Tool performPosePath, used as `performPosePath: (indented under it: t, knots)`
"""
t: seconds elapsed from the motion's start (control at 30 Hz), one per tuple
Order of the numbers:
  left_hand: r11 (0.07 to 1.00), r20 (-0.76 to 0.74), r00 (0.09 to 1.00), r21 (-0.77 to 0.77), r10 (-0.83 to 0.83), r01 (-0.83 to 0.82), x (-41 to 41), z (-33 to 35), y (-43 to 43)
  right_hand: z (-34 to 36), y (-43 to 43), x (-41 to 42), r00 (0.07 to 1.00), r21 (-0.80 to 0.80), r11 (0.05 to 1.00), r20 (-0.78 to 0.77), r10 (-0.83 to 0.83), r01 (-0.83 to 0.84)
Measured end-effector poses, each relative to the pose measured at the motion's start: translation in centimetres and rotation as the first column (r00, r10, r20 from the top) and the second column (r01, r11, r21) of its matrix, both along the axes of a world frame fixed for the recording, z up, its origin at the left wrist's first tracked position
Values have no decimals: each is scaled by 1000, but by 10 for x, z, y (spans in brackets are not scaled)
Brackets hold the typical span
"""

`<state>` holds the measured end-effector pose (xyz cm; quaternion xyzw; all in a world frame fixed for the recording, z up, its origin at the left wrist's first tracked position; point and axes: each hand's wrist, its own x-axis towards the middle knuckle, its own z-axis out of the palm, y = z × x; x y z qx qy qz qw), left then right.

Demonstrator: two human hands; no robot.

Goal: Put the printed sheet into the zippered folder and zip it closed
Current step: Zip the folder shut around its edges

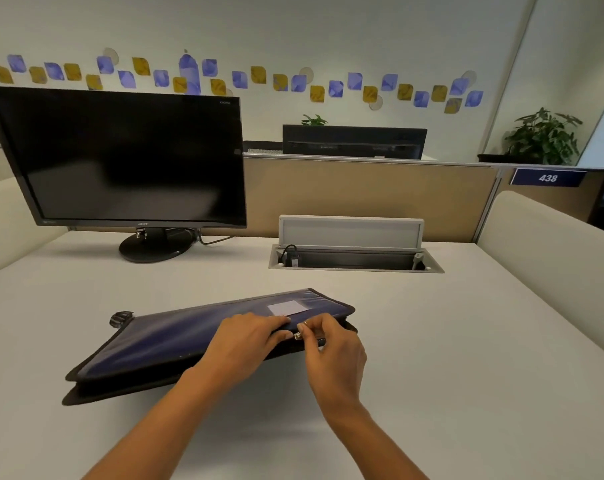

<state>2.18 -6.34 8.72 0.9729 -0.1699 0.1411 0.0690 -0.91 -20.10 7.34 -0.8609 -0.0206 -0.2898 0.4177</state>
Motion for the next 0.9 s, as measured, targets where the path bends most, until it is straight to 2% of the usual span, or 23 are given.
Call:
performPosePath:
  t: [0.1, 0.2, 0.3, 0.37, 0.5, 0.6, 0.7, 0.8, 0.9]
  knots:
    - [999, 109, 993, 14, -35, 33, -7, -1, -1, -6, -1, -3, 1000, 8, 1000, 11, -1, 1]
    - [991, 336, 933, 68, -131, 115, -14, -3, 1, -8, -5, -2, 999, 20, 999, 22, -28, 27]
    - [996, 421, 903, 48, -87, 74, -15, -3, 7, -6, -20, 4, 992, 99, 988, 41, -119, 114]
    - [996, 439, 894, 38, -93, 85, -17, -4, 14, -4, -31, 9, 985, 162, 974, 39, -170, 161]
    - [992, 413, 903, 18, -119, 122, -21, -6, 25, -10, -39, 17, 987, 256, 953, -48, -154, 161]
    - [990, 370, 919, 23, -135, 136, -26, -8, 27, -14, -40, 27, 970, 397, 898, -219, -108, 189]
    - [989, 370, 918, 30, -146, 146, -34, -13, 28, -15, -43, 35, 933, 575, 795, -358, 31, 194]
    - [990, 371, 919, 18, -134, 137, -40, -13, 34, -11, -40, 32, 931, 712, 690, -328, 161, 132]
    - [992, 377, 919, -13, -110, 124, -42, -7, 38, -7, -35, 27, 936, 742, 663, -296, 187, 102]
